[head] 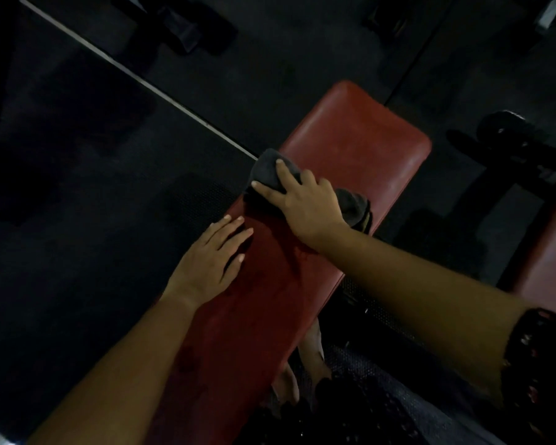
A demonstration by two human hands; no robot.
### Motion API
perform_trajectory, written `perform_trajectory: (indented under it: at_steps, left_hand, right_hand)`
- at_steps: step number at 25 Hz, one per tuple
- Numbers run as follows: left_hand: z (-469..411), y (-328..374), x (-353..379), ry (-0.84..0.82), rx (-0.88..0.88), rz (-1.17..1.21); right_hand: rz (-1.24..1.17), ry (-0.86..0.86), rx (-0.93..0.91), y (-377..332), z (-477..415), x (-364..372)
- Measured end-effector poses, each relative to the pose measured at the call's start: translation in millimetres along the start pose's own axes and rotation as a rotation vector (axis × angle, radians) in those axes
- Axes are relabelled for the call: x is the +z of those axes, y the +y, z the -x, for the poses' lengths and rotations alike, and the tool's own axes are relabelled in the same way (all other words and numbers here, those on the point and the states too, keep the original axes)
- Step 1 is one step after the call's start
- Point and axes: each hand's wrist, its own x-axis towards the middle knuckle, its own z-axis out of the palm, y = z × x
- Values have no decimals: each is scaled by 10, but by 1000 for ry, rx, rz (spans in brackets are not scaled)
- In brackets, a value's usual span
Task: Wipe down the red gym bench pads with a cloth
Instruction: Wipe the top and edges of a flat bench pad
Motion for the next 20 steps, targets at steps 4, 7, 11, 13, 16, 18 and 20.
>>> perform_trajectory:
  at_steps: [4, 7, 11, 13, 16, 18, 20]
  left_hand:
    - [-14, -16, 28, -4, 16, -11]
    - [-1, 2, 34, -5, 4, -44]
    - [122, 42, 47, 44, -58, -24]
    - [179, 38, 28, 35, -45, -25]
    - [208, -3, -39, 20, 2, -29]
    - [216, -10, -57, 26, 9, -35]
    - [227, 16, -32, 26, -12, -29]
  right_hand:
    - [-34, 82, 139, 83, 756, 235]
    - [-71, 89, 246, 105, 1376, 359]
    - [-165, -49, 454, -290, 1811, 354]
    - [-200, -61, 479, -486, 1687, 289]
    - [-189, -6, 413, -560, 1136, 111]
    - [-166, -51, 371, -530, 705, 18]
    - [-136, -48, 333, -493, 301, -66]
